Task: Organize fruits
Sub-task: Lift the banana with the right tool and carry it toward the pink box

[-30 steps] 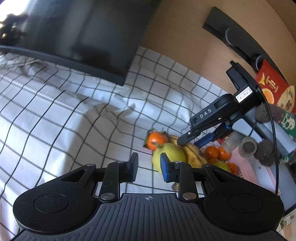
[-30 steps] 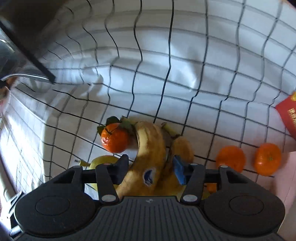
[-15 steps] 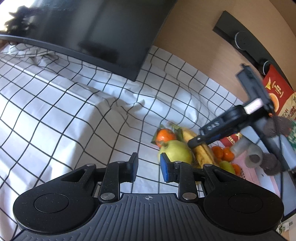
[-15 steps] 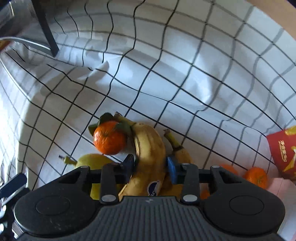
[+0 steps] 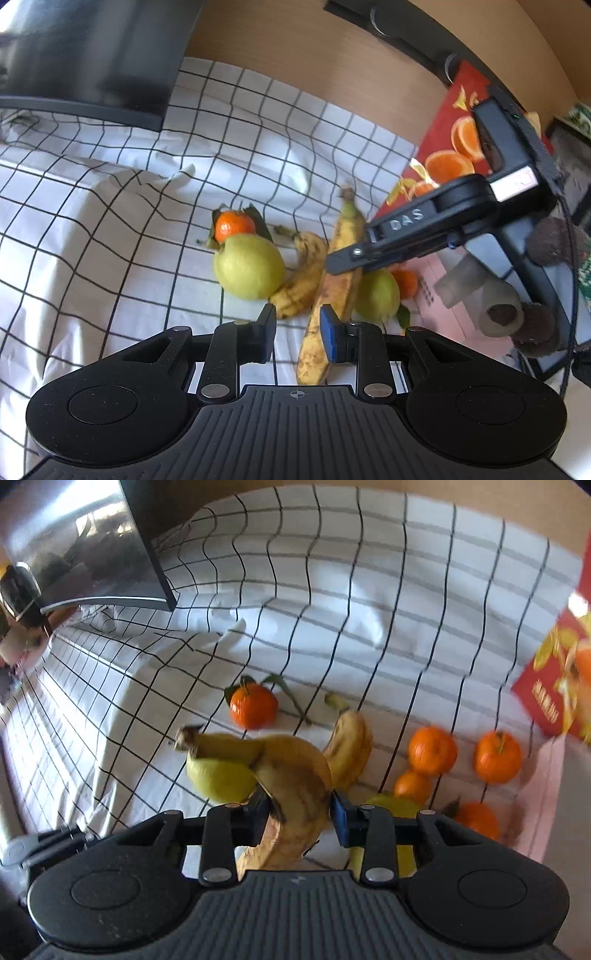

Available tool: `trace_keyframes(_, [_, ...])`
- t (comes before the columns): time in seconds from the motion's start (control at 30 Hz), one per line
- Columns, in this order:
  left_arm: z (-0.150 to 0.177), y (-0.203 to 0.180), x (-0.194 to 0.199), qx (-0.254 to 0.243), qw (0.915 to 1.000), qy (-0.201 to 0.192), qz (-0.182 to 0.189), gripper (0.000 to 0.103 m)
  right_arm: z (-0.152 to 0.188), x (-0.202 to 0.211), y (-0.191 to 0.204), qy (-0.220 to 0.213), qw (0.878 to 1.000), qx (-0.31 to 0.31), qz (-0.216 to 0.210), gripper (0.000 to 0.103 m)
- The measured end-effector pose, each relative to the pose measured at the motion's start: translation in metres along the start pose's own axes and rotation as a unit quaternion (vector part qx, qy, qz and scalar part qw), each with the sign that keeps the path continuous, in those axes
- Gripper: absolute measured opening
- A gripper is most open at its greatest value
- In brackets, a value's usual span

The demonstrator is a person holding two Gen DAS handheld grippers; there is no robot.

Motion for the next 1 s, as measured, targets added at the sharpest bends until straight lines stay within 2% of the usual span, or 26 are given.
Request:
trace_keyframes(0.17, [0.006,0.009,0.006,0.011,0.9998,0.003,-0.018,0.029,0.014,-0.015,0.011,0.002,1.0,0.006,-0.016,0.035])
trace_keyframes(0.3, [0.003,0.017,0.01,0.018,0.9993,-0.003,-0.031,0.029,0.022,-0.02,0.018,-0.024,0.999,0.021,0.002,0.037])
trace_keyframes(0.37, [0.002,0.023,0.012,0.026,0.9989,-0.008,-0.038,0.029,0.031,-0.018,0.021,-0.046,0.999,0.02,0.009,0.045])
trace_keyframes(0.43, [0.0,0.031,0.012,0.038,0.9981,-0.011,-0.047,0.029,0.044,-0.017,0.021,-0.058,0.998,0.007,0.007,0.061])
trace_keyframes(0.5, [-0.001,0.037,0.012,0.049,0.9973,-0.011,-0.054,0.029,0.057,-0.017,0.019,-0.07,0.997,-0.012,0.009,0.064])
trace_keyframes(0.7, [-0.003,0.04,0.006,0.049,0.9972,0.001,-0.057,0.029,0.093,-0.027,0.008,-0.11,0.99,-0.084,0.021,0.063])
trace_keyframes(0.83, [-0.002,0.035,-0.001,0.041,0.9978,0.012,-0.051,0.029,0.095,-0.019,0.016,-0.147,0.985,-0.053,0.072,0.063])
trace_keyframes(0.97, [-0.001,0.029,-0.007,0.037,0.9981,0.019,-0.045,0.029,0.091,-0.024,0.022,-0.135,0.988,-0.031,0.064,0.062])
trace_keyframes(1.0, [-0.001,0.027,-0.008,0.035,0.9982,0.02,-0.043,0.029,0.091,-0.028,0.023,-0.127,0.99,-0.029,0.059,0.055])
Point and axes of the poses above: each gripper's, at about its wrist camera, not at the fingertips, and x roughly against the way its jaws point, y to its left, z to its underside, the point moved 2 cm from there along -x, roughly the way its jaws point, and after that the axes turned 4 degrees about z, right-handed, at the moved point
